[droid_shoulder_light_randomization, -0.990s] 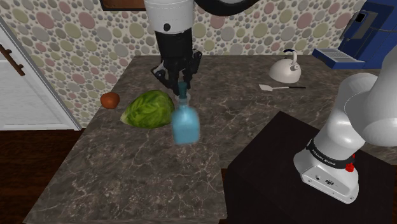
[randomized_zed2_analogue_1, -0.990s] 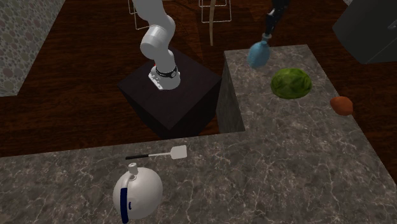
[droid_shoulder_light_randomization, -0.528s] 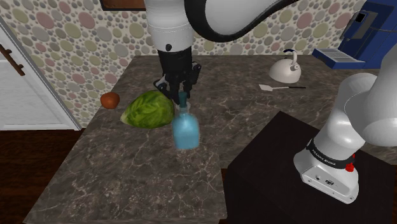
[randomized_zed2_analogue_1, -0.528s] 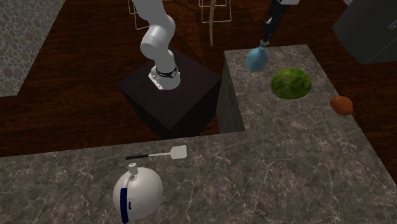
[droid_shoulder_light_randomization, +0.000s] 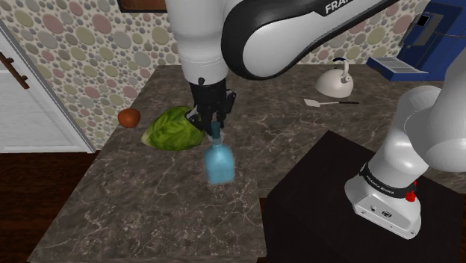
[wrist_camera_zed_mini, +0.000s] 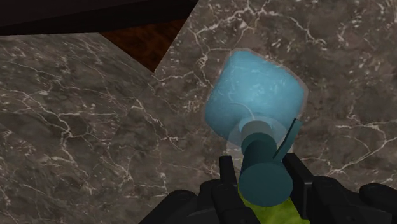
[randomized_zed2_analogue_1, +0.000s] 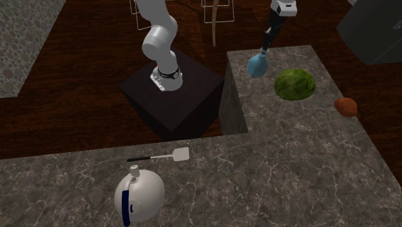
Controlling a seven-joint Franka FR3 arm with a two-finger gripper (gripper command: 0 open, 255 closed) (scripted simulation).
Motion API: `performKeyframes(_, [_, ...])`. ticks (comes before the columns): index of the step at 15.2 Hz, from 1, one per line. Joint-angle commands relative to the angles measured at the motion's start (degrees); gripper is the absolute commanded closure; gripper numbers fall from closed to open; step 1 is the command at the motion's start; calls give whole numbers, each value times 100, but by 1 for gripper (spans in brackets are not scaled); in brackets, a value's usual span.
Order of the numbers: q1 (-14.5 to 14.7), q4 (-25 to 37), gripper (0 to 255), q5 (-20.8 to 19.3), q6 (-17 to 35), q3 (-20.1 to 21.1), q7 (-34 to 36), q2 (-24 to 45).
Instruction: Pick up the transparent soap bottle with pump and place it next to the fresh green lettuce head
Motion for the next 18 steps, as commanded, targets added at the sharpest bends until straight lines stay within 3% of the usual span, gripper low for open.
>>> performKeyframes(1, [5, -72, 255, -23, 110, 7, 38, 39])
performKeyframes(8, [5, -72, 255, -23, 110, 7, 38, 39])
performKeyframes(9, [5, -71, 0, -24, 110, 7, 38, 39])
performKeyframes(14, [4, -72, 0, -24, 110, 7, 38, 39])
performKeyframes(18, [43, 475, 0, 91, -597, 41, -37, -135])
